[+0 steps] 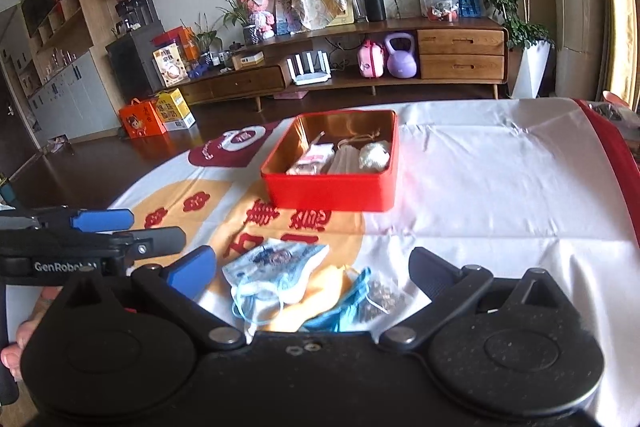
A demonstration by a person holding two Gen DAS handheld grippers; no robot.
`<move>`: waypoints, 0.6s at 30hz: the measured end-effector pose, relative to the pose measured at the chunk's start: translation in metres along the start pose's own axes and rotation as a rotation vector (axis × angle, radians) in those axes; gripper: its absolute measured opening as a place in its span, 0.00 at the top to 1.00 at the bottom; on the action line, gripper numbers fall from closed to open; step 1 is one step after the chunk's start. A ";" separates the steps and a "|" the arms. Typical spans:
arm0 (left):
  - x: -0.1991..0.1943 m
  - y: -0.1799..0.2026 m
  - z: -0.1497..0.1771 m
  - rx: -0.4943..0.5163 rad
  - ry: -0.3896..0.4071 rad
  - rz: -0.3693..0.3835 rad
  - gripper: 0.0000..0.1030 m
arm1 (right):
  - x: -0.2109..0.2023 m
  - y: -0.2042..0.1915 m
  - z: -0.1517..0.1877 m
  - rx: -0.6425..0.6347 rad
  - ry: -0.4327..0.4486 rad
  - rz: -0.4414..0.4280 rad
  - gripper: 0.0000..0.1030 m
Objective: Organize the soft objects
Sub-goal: 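Move both grippers back toward the pile of soft items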
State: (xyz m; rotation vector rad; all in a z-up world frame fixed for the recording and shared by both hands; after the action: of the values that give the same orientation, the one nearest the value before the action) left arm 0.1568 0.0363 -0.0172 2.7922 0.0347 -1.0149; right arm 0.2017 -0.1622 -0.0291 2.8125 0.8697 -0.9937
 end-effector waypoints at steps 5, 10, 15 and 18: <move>0.006 -0.006 0.016 -0.043 -0.029 0.009 0.19 | 0.004 -0.001 0.017 -0.013 -0.026 0.011 0.00; 0.020 -0.009 0.033 -0.069 -0.083 0.015 0.19 | 0.013 -0.001 0.035 -0.025 -0.070 0.015 0.00; 0.034 -0.012 0.046 -0.075 -0.115 0.023 0.19 | 0.025 -0.005 0.048 -0.059 -0.104 0.022 0.01; 0.041 -0.012 0.051 -0.065 -0.128 0.026 0.19 | 0.033 -0.007 0.053 -0.079 -0.119 0.023 0.03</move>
State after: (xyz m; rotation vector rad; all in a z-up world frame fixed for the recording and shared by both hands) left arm 0.1550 0.0385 -0.0840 2.6572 0.0155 -1.1616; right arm 0.1891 -0.1507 -0.0896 2.6612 0.8416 -1.0855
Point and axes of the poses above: each gripper's, at about its wrist camera, not at the fingertips, and x roughly the way its jaws point, y to its right, z to its underside, the point moved 1 cm from there along x, roughly the way its jaws point, and after that the axes turned 5 degrees about -x, right-handed, at the moved point
